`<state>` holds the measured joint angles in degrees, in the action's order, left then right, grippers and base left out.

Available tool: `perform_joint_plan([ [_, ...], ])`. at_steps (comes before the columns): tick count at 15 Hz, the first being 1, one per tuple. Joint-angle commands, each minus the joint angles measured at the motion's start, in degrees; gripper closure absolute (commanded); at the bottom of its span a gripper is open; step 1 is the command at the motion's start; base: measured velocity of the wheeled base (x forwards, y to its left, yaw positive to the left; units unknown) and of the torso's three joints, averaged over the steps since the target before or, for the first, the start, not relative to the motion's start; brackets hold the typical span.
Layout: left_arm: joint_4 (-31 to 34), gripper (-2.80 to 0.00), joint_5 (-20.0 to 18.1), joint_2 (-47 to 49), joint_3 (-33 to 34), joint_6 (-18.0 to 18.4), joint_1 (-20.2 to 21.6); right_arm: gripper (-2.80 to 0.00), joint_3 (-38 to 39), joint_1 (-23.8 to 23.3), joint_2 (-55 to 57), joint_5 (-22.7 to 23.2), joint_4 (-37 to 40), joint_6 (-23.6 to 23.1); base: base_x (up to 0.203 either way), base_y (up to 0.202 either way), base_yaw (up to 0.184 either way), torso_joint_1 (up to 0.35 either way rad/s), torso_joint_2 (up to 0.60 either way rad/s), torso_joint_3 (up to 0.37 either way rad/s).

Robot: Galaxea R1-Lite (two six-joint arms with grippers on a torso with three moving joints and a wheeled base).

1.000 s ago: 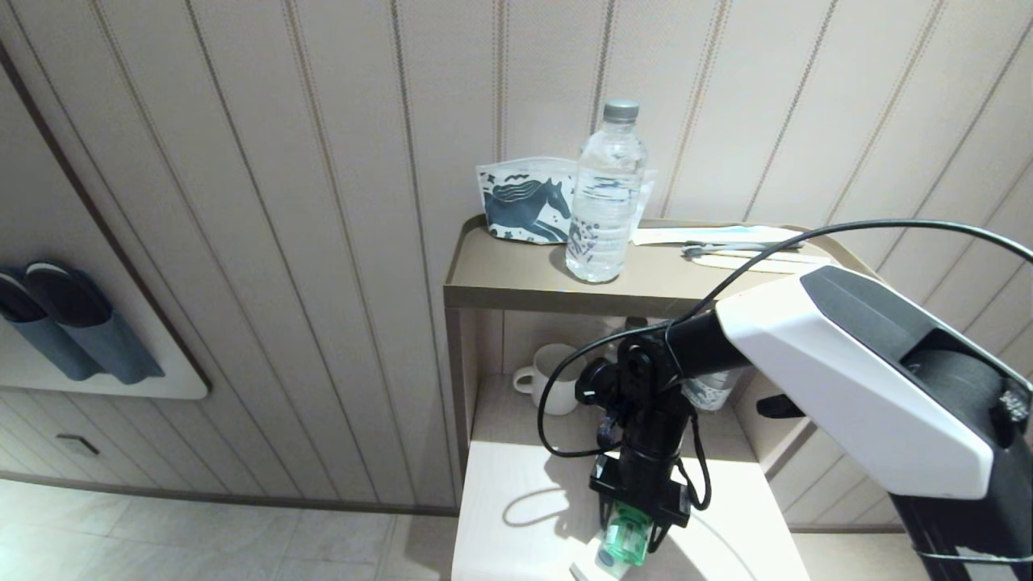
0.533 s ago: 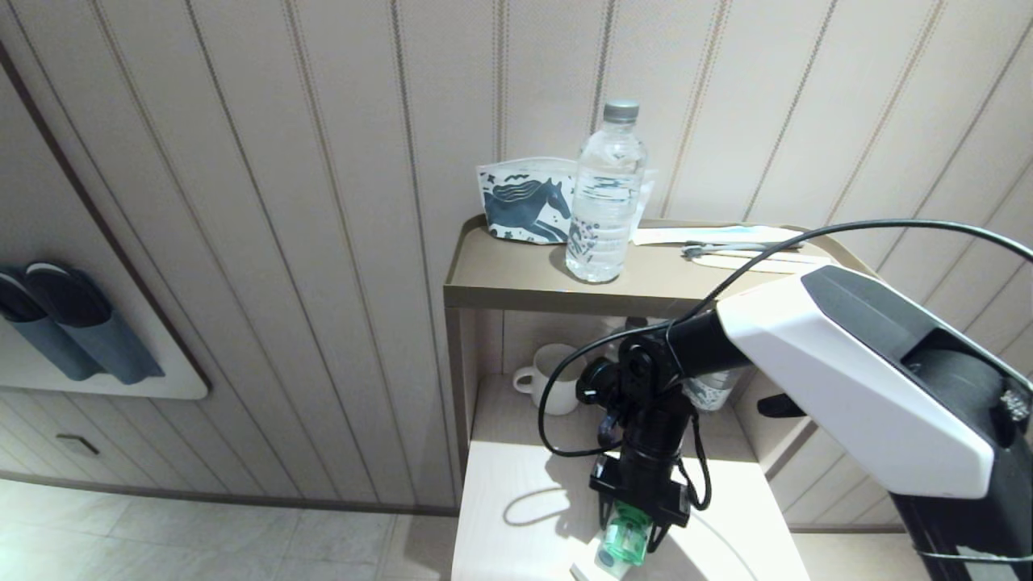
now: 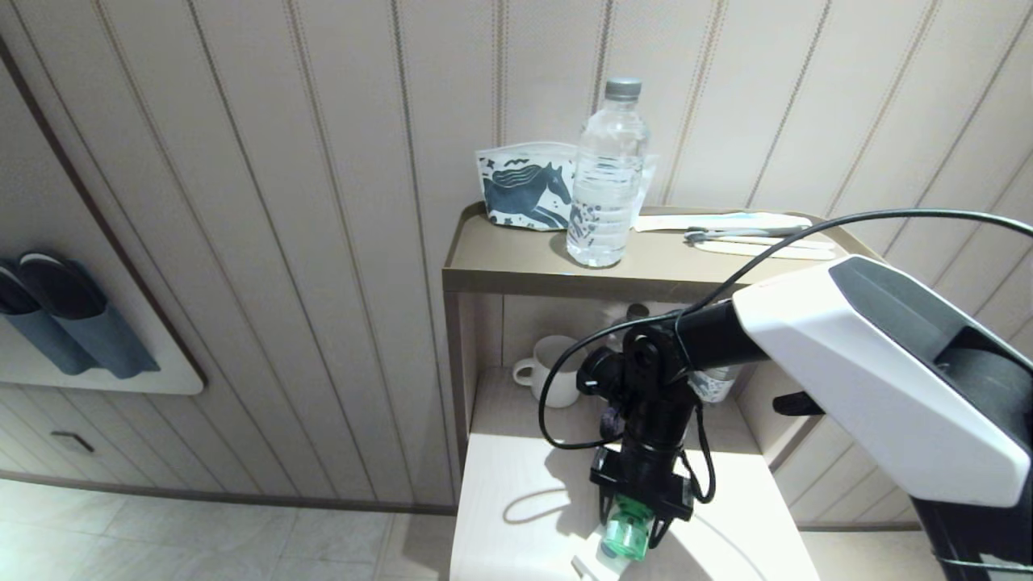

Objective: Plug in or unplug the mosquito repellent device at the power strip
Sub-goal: Insert the plug into the socket

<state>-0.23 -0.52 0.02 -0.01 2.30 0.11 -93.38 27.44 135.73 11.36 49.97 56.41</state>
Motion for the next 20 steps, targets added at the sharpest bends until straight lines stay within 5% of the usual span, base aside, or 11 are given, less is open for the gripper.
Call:
perform_joint_plan([
  [1,0.0,0.0,0.0,0.0,0.0,0.0,0.0,0.0,0.0,-0.1,0.2,0.1,-0.2,0.3,0.0,0.0,0.0,-0.161,0.32,0.175],
  [8,0.0,0.0,0.0,0.0,0.0,0.0,0.1,0.0,-0.4,-3.2,-1.4,7.3,-0.1,0.1,0.0,0.0,0.0,-0.032,0.07,0.037],
  [20,0.0,0.0,0.0,0.0,0.0,0.0,0.0,0.0,3.0,-3.3,-2.4,5.4,-0.4,-1.7,0.0,0.0,0.0,0.0,0.0,0.0],
])
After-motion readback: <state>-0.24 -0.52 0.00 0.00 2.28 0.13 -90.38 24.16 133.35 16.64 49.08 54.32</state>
